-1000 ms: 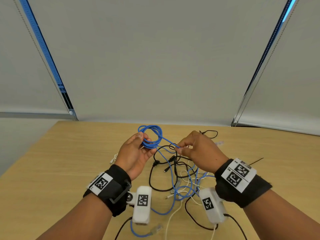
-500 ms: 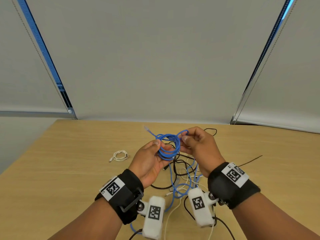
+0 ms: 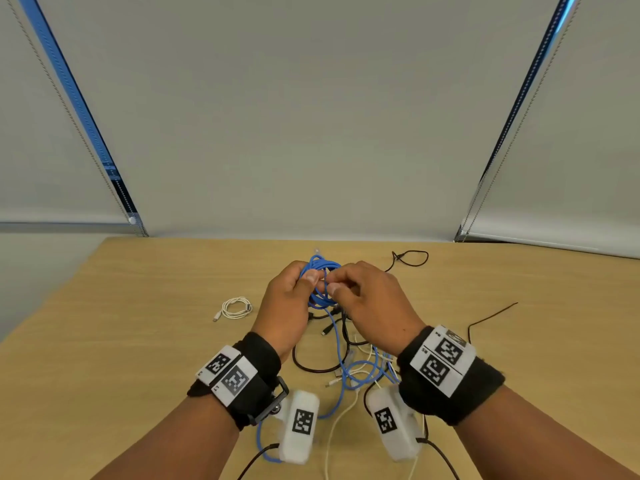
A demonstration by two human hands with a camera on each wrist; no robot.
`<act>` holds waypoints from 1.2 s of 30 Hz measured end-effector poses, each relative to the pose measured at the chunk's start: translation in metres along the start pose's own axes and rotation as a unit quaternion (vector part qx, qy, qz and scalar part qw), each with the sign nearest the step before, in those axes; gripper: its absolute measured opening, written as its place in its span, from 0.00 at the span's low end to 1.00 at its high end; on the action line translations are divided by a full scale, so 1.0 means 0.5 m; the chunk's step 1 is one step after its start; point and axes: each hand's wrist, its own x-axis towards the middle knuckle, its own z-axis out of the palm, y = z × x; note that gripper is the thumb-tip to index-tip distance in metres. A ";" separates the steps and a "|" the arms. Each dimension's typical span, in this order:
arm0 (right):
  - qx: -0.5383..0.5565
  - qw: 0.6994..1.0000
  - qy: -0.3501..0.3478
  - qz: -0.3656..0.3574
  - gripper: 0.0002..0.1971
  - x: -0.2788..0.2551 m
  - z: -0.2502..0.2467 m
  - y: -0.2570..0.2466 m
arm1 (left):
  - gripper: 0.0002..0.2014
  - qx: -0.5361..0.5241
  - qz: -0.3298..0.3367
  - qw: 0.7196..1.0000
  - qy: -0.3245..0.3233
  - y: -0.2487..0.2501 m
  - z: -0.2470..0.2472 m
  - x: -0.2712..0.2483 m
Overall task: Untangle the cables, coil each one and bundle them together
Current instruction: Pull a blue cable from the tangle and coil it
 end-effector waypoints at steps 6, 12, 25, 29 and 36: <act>-0.008 0.999 0.016 0.046 0.09 0.003 0.026 0.013 | 0.13 -0.097 -0.054 0.994 -0.020 0.004 0.009 -0.012; 0.030 0.996 0.041 0.068 0.05 0.002 0.028 0.019 | 0.12 -0.100 -0.030 0.994 -0.013 0.006 0.014 -0.014; 0.420 0.900 -0.059 0.102 0.12 -0.044 0.016 0.029 | 0.13 -0.031 -0.027 0.994 0.097 0.003 -0.025 0.043; 0.471 0.867 -0.137 0.089 0.09 -0.058 0.003 0.016 | 0.13 0.018 0.002 0.997 0.069 -0.002 -0.030 0.048; 0.571 0.801 -0.169 0.064 0.13 -0.036 -0.032 0.004 | 0.14 0.192 0.091 0.977 0.010 -0.008 -0.030 0.041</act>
